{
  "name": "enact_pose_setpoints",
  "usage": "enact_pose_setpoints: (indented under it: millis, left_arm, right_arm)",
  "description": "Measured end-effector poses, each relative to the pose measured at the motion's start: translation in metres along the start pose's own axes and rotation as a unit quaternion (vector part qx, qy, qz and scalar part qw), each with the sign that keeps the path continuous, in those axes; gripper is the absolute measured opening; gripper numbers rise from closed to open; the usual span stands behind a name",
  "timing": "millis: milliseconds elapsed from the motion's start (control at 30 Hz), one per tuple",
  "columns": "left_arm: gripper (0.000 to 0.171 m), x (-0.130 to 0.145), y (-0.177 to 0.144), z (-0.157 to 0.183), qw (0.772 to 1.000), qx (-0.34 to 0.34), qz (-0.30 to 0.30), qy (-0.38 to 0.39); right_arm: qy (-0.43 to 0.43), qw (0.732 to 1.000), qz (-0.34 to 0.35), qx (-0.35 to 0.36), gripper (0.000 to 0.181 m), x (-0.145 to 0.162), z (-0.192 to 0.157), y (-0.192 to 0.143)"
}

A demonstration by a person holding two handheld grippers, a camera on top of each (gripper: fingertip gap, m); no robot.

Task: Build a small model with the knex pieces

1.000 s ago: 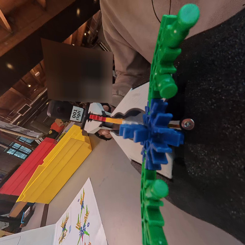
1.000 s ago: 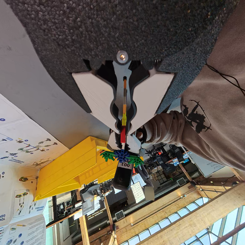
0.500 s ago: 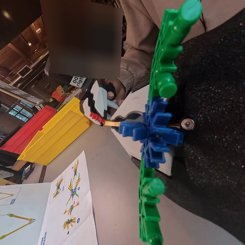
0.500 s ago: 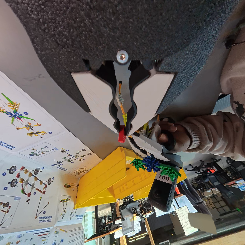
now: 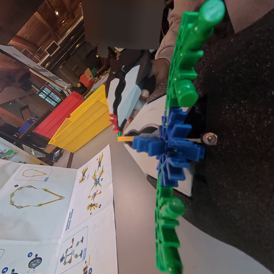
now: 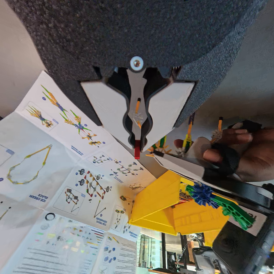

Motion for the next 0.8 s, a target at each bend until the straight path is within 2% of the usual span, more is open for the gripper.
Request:
enact_pose_setpoints:
  millis: [67,133,333,433,533,667,800]
  left_arm:
    - [0.006,0.005,-0.001,0.004,1.0,0.012,-0.008,0.005]
    - [0.006,0.009,-0.001,0.007,0.999,0.027,-0.024,0.007]
    - [0.008,0.026,0.005,0.003,0.981,0.097,-0.165,0.013]
    - [0.018,0.032,0.007,0.0,0.973,0.088,-0.211,0.034]
    - [0.037,0.032,0.008,0.0,0.963,0.063,-0.248,0.085]
    - [0.06,0.024,0.003,-0.003,0.919,0.001,-0.339,0.2]
    - [0.061,0.016,0.0,0.002,0.877,-0.016,-0.408,0.252]
  right_arm:
    - [0.028,1.0,0.002,-0.004,0.004,0.005,0.014,-0.004]
    - [0.115,0.992,0.016,-0.043,0.004,0.006,0.024,-0.009]
    - [0.209,0.968,0.033,-0.133,0.005,0.005,0.04,-0.016]
    - [0.217,0.959,0.026,-0.179,0.004,0.006,0.036,-0.015]
    - [0.18,0.966,0.013,-0.184,0.005,0.006,0.028,-0.013]
    - [0.16,0.97,0.009,-0.181,0.005,0.006,0.024,-0.012]
    - [0.173,0.969,0.01,-0.178,0.005,0.007,0.029,-0.009]
Point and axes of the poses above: each gripper's, where its closed fingertips meet, y out along the fingers, x out of its underside, z = x × y across the jaws, the point moved 8 cm from there along -y, back along the fingers, and after that the axes turned 6 degrees about y, right-handed, at the moved point
